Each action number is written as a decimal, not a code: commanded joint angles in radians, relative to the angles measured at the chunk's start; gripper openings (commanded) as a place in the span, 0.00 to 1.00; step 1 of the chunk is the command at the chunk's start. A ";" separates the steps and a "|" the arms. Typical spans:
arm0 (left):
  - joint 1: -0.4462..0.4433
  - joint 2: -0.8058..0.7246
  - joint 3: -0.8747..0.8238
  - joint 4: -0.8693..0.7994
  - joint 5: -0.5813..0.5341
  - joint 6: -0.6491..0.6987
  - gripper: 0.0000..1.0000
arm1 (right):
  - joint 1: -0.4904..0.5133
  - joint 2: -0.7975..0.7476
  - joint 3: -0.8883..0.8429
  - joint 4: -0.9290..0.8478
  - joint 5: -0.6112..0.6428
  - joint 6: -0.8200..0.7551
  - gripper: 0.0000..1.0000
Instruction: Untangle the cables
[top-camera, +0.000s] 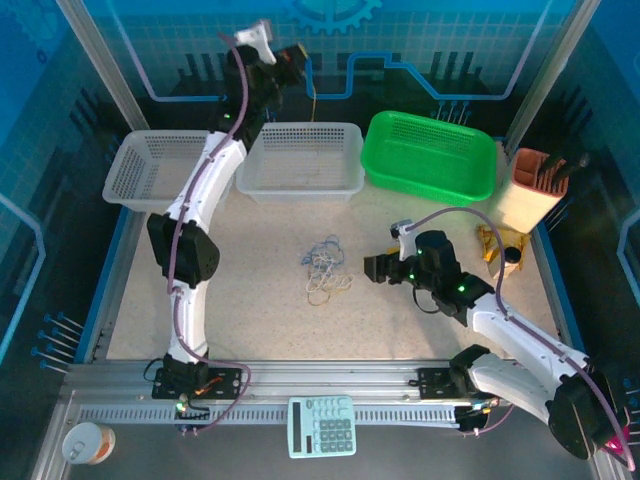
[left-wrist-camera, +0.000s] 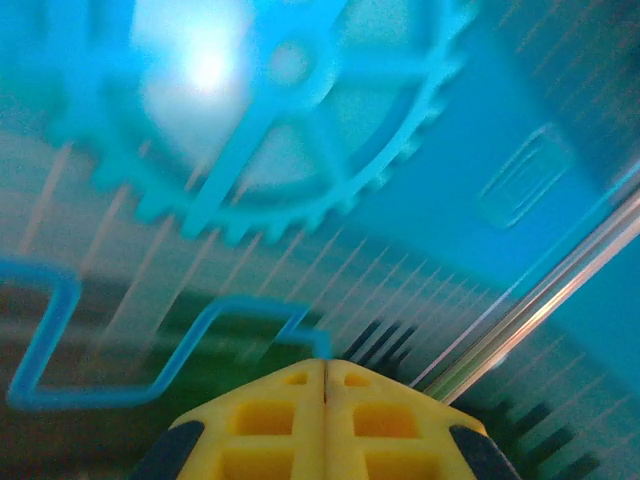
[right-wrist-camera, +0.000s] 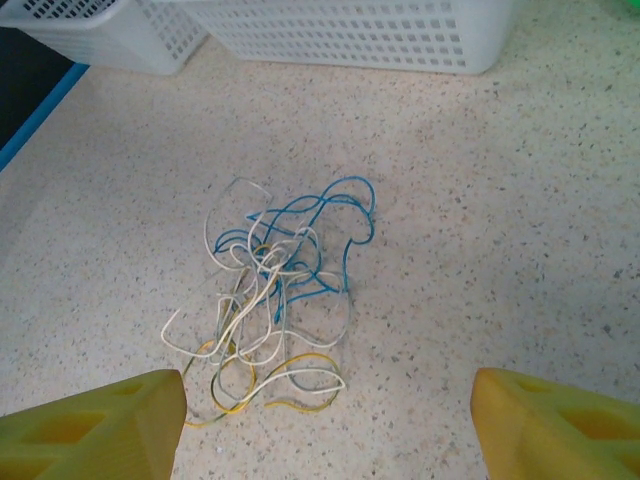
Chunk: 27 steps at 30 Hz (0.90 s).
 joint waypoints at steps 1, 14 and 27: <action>0.003 0.025 -0.069 -0.014 -0.001 0.043 0.00 | -0.021 -0.030 0.038 -0.054 -0.027 -0.015 0.76; 0.021 -0.022 -0.286 -0.140 -0.053 0.127 0.54 | -0.043 0.010 0.251 -0.219 -0.030 -0.014 0.78; 0.044 -0.391 -0.667 -0.037 -0.009 0.059 0.78 | -0.062 0.024 0.420 -0.383 -0.021 0.031 0.77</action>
